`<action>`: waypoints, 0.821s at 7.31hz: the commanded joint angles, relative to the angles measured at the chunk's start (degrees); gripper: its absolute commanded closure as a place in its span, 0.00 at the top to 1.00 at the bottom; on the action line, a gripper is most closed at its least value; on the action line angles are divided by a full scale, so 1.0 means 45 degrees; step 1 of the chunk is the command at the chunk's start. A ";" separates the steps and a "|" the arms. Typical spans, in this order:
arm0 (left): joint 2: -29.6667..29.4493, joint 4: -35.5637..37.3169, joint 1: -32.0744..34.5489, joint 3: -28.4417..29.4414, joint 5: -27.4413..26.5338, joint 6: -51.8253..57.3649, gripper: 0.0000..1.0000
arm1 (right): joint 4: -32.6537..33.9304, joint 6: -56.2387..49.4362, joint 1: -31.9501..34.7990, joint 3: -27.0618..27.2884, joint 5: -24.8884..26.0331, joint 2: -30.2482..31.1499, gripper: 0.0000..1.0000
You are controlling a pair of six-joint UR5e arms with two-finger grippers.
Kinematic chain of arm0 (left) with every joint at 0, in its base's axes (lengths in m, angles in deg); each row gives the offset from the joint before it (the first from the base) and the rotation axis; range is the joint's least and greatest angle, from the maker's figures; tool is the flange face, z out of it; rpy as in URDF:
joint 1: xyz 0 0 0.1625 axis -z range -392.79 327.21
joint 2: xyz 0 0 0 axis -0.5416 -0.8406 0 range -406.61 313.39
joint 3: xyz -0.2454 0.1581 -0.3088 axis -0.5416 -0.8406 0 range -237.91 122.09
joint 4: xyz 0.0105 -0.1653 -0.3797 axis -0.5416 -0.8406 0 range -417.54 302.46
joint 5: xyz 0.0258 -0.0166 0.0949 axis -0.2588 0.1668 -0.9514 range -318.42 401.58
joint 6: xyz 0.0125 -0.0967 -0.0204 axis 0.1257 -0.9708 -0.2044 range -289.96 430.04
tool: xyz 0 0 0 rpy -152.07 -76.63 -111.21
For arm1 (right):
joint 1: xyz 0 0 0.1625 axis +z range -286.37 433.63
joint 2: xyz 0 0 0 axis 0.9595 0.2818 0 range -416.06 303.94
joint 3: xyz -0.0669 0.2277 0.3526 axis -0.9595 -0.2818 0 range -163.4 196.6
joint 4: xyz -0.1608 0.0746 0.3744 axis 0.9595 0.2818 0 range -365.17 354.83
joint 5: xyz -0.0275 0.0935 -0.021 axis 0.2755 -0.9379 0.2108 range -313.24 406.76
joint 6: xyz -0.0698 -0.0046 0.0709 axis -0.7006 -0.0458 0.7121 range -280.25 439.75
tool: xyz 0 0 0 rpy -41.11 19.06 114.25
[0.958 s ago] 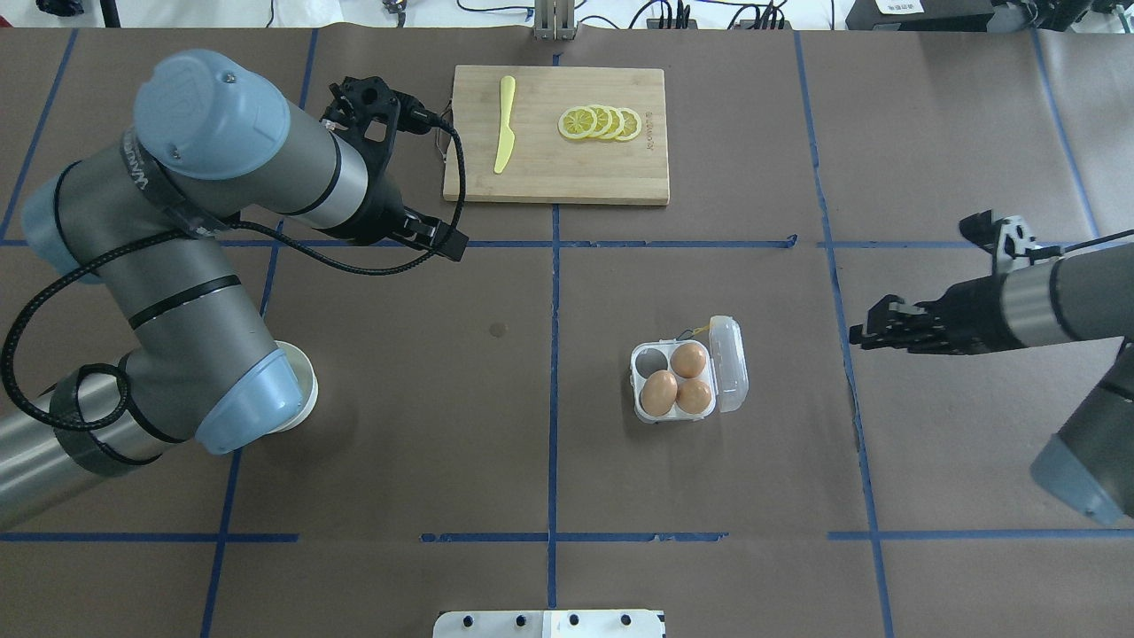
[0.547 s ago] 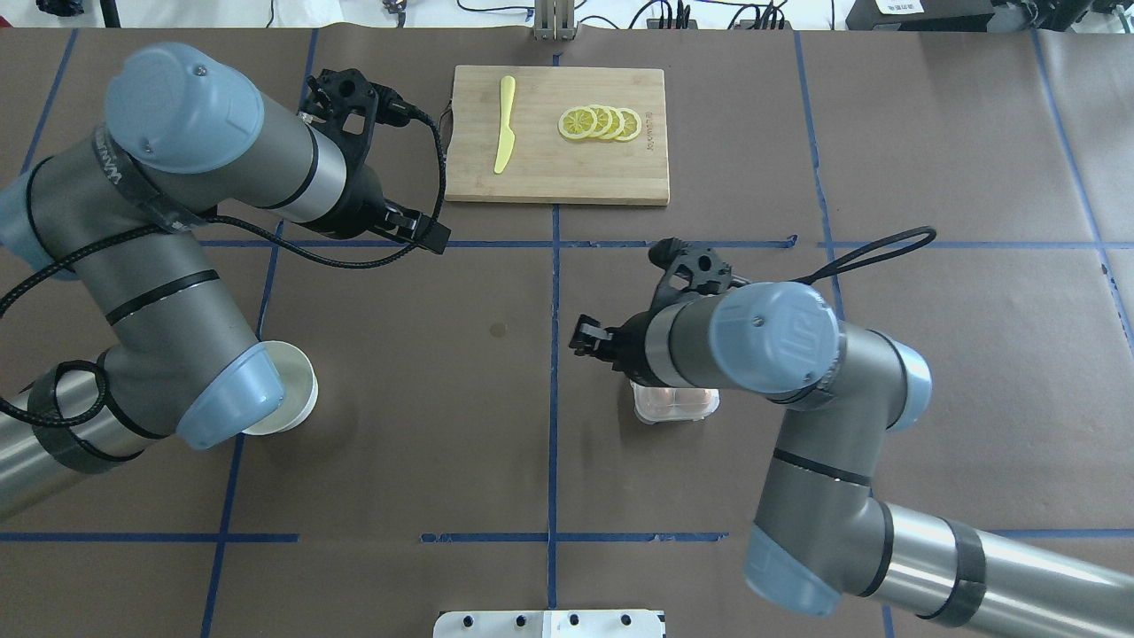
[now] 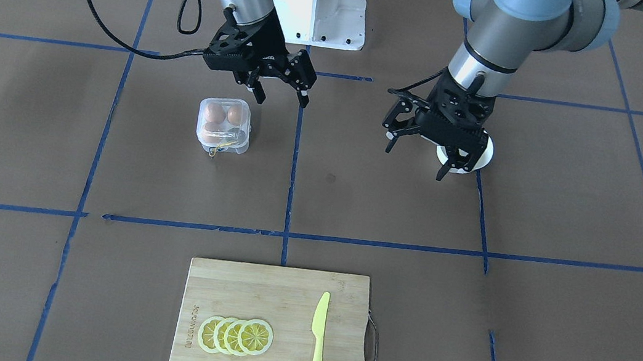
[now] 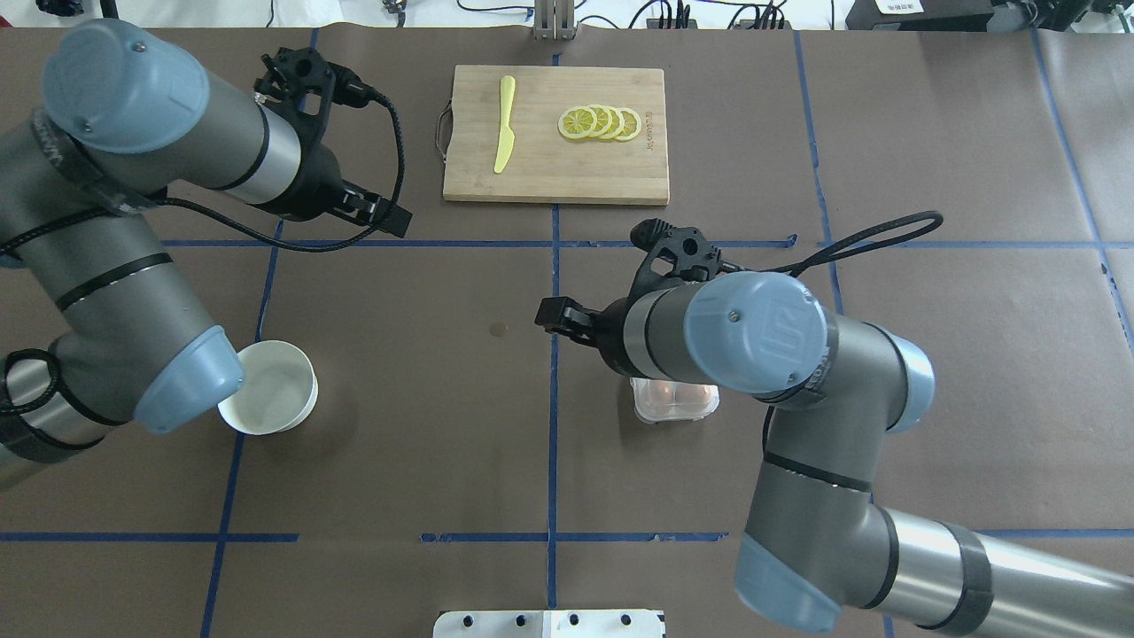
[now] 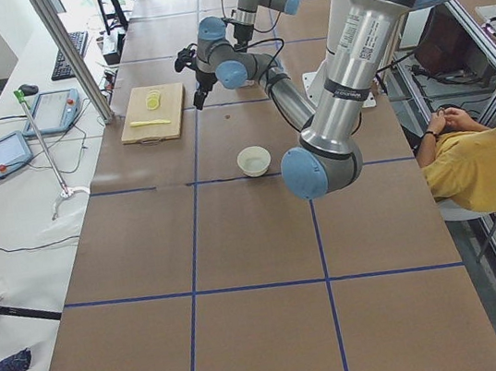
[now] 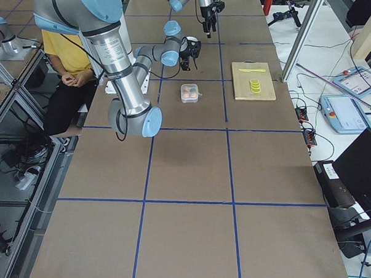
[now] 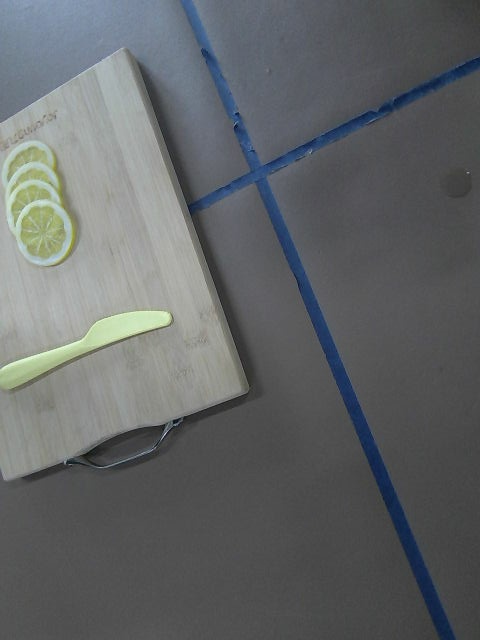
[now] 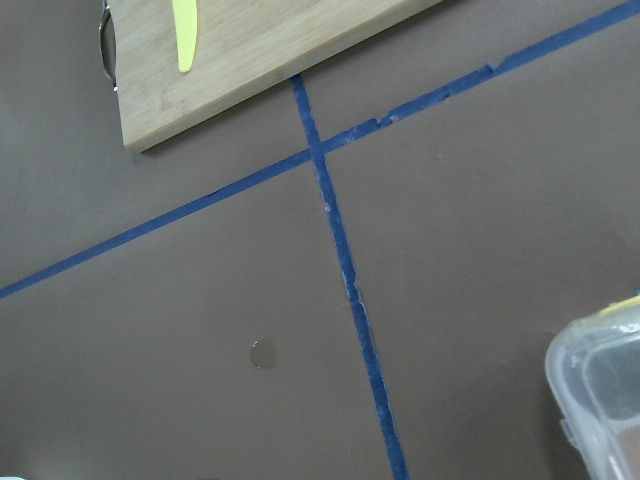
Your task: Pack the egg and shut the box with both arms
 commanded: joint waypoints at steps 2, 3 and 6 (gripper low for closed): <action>0.2605 -0.0071 0.3004 -0.0292 0.1343 0.4796 0.99 | 0.0046 -0.1420 0.4356 0.0494 -0.4681 0.2423 1.00; 0.3291 -0.0052 0.4757 0.0115 0.1813 0.7579 0.99 | 0.0007 -0.3501 0.5376 0.0475 -0.5256 0.3475 1.00; 0.4114 0.0027 0.8360 0.1778 0.3146 1.2070 0.99 | 0.0104 -1.0781 0.9861 -0.0708 -0.7789 0.5747 1.00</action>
